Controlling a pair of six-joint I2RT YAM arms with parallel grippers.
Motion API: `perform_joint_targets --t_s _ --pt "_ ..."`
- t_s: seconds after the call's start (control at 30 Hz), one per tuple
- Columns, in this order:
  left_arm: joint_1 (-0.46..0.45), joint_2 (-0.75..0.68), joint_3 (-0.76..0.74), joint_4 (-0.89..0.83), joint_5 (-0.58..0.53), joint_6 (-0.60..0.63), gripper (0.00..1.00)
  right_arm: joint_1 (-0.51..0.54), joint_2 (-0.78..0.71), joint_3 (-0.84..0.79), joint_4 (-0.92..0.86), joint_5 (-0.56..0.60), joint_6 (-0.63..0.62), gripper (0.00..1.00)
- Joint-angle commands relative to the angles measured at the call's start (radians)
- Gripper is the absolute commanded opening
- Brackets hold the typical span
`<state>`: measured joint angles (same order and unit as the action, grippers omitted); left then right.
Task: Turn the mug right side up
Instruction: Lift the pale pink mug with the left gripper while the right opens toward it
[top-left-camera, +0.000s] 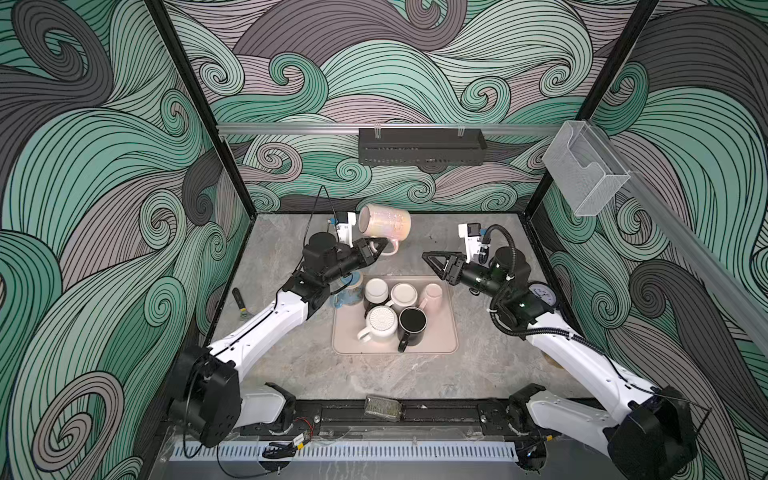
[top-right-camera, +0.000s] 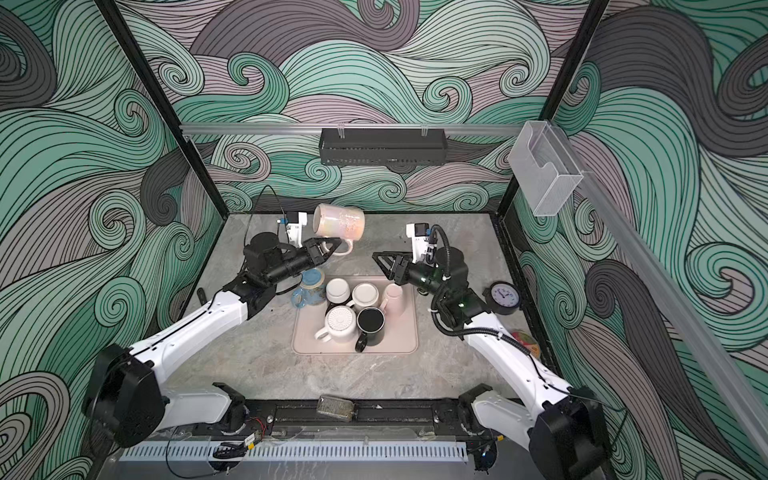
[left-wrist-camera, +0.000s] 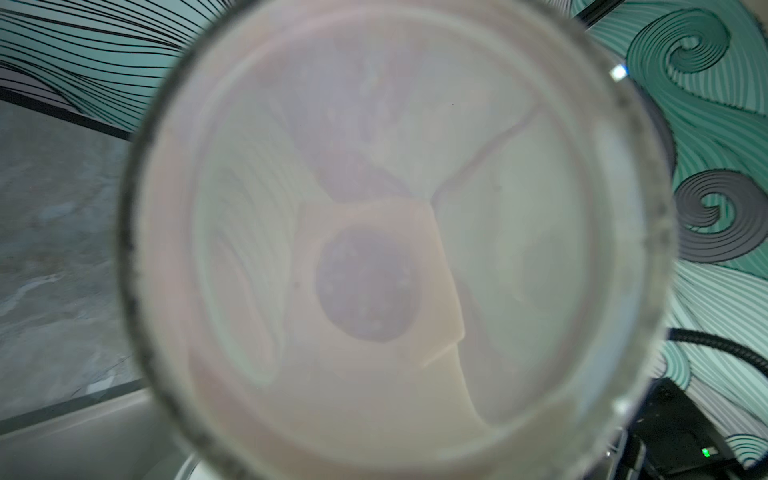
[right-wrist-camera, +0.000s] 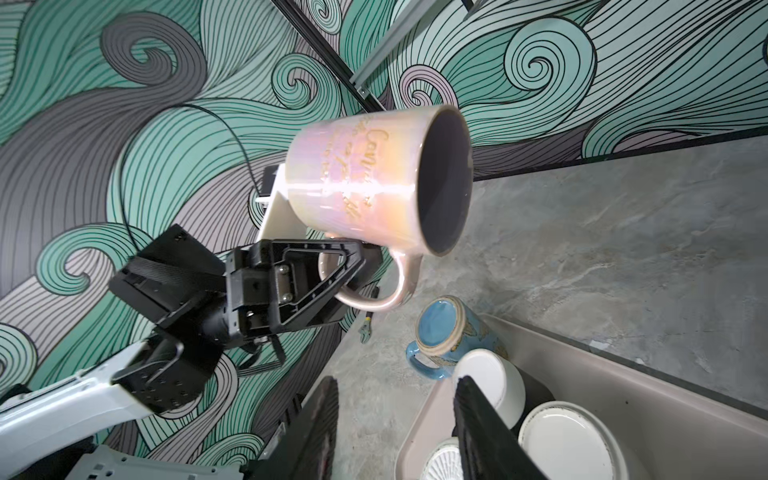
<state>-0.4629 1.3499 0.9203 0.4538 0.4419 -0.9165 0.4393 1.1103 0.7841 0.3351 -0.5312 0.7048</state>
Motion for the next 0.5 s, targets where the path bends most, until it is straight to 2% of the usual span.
perform_joint_targets --t_s 0.0,0.2,0.47 --pt "0.012 0.062 0.058 0.434 0.109 -0.214 0.0 -0.027 0.01 -0.021 0.143 -0.039 0.142 0.45" --pt "0.015 0.204 0.088 0.586 0.138 -0.346 0.0 -0.094 0.092 -0.034 0.332 -0.068 0.32 0.41" --pt "0.015 0.264 0.113 0.624 0.168 -0.374 0.0 -0.096 0.124 -0.038 0.326 -0.067 0.35 0.47"
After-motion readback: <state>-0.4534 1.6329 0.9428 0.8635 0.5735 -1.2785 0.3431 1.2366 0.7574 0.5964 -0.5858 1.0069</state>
